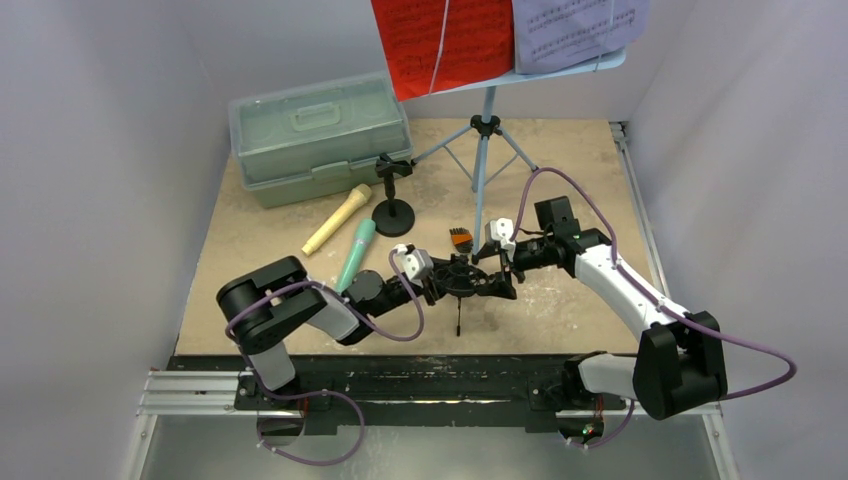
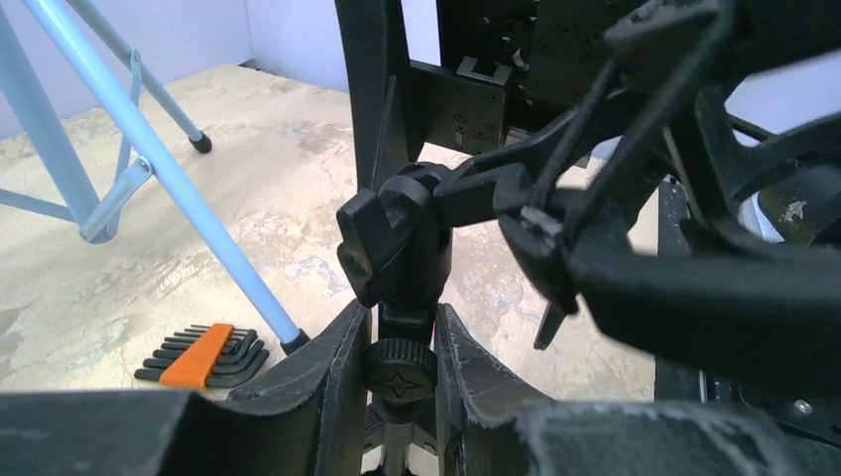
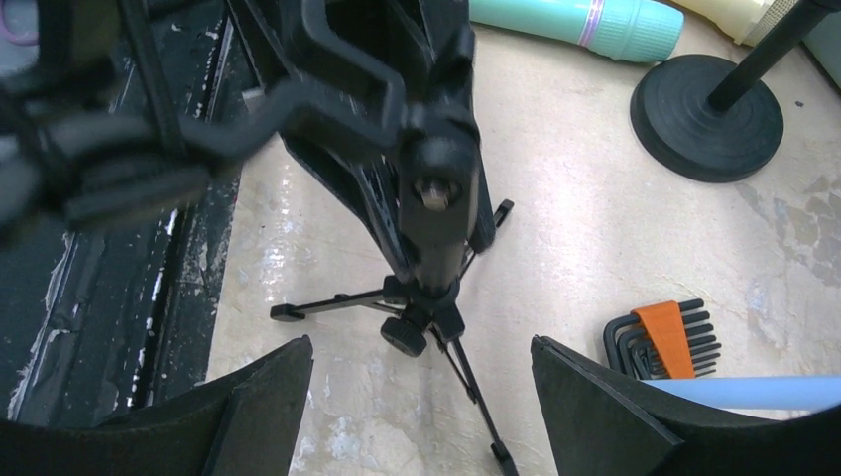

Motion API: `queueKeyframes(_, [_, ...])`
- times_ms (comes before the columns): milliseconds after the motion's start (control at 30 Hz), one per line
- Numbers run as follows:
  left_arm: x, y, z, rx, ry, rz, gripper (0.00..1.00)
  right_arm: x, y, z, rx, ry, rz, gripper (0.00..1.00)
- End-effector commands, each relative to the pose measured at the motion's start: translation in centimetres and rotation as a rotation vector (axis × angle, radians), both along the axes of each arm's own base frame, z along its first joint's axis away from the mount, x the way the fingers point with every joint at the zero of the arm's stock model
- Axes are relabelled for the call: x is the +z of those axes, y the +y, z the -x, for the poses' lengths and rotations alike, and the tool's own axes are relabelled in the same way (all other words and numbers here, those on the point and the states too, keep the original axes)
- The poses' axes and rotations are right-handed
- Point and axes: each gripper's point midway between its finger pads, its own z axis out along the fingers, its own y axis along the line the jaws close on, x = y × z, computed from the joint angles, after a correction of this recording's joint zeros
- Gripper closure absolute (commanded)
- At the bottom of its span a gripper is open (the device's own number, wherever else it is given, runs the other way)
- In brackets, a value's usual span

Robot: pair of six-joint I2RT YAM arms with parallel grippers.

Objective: Pack up the instrument practice props
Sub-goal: Pick up the microphone stand at the center of the board, then place the microphone stand at the center of the board.

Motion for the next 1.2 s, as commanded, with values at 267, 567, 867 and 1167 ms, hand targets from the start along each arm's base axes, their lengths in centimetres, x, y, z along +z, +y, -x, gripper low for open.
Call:
queueKeyframes(267, [8.8, 6.7, -1.8, 0.193, -0.087, 0.065, 1.00, 2.9, -0.3, -0.5, 0.004, -0.104, -0.017, 0.16])
queueKeyframes(567, [10.3, 12.7, -4.4, 0.420, -0.024, 0.006, 1.00, 3.1, -0.5, -0.3, 0.008, -0.109, -0.015, 0.16])
queueKeyframes(867, [8.4, 12.5, -5.3, 0.380, 0.069, 0.153, 1.00, 3.1, -0.5, -0.1, 0.010, -0.107, -0.017, 0.16])
queueKeyframes(1167, [7.3, 12.5, -6.1, 0.351, 0.093, 0.218, 1.00, 3.1, -0.5, 0.0, 0.019, -0.104, -0.017, 0.16])
